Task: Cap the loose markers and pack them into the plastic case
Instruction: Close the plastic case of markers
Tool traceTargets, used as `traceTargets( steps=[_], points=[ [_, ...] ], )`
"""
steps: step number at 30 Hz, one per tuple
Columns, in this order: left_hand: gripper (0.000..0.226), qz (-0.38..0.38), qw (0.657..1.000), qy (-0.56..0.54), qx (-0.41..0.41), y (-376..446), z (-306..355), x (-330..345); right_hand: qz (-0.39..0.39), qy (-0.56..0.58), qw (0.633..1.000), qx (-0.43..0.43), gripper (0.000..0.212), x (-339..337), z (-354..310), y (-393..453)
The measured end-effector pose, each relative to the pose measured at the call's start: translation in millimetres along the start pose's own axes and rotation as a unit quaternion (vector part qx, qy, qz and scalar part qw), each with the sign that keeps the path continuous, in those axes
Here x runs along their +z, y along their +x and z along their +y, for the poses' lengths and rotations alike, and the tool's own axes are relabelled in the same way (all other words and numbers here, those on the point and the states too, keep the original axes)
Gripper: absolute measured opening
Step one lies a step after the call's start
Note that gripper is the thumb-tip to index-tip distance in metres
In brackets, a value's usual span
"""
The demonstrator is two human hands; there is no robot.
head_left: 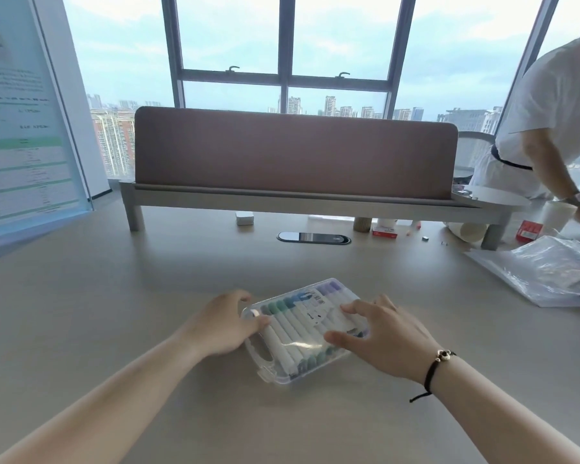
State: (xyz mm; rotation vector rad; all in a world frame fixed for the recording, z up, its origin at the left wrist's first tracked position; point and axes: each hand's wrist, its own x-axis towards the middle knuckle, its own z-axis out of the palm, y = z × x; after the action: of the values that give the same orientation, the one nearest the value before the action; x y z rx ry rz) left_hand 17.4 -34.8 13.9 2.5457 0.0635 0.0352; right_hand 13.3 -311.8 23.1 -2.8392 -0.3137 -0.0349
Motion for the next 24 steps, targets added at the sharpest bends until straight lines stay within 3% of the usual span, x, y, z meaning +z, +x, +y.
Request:
traceTargets(
  steps=[3,6,10,13,15,20,22,24],
  points=[
    [0.068,0.022,0.992,-0.123,-0.025,6.8,0.1,-2.3,0.053,-0.062,0.997,0.006,0.08,6.8,-10.2,-19.2],
    [0.069,0.005,0.962,-0.27,-0.044,8.0,-6.0,4.2,0.113,-0.08,0.99,-0.002,0.081,17.2,-16.3,-33.0],
    [0.076,0.012,0.958,-0.286,-0.008,4.6,-7.0,18.0,0.143,-0.047,0.988,-0.012,0.076,20.6,-21.2,-33.8],
    [0.07,0.023,0.959,-0.282,0.003,3.6,-8.6,19.6,0.154,0.016,0.988,0.007,0.059,22.2,-17.6,-22.9],
    [0.07,0.033,0.967,-0.253,0.004,3.7,-12.6,19.2,0.125,0.045,0.991,0.011,0.057,24.2,-14.3,-15.8],
    [0.06,0.056,0.977,-0.205,0.009,7.3,-15.8,21.6,0.02,0.109,0.994,-0.007,0.079,26.3,-5.7,-3.4],
    [0.07,0.043,0.977,-0.207,0.013,11.6,-13.7,18.4,-0.01,0.125,0.992,-0.021,0.081,24.4,-2.8,2.7],
    [0.098,0.013,0.974,-0.227,0.014,17.5,-11.9,14.9,-0.042,0.137,0.989,-0.036,0.082,21.1,-0.8,9.5]
  ],
)
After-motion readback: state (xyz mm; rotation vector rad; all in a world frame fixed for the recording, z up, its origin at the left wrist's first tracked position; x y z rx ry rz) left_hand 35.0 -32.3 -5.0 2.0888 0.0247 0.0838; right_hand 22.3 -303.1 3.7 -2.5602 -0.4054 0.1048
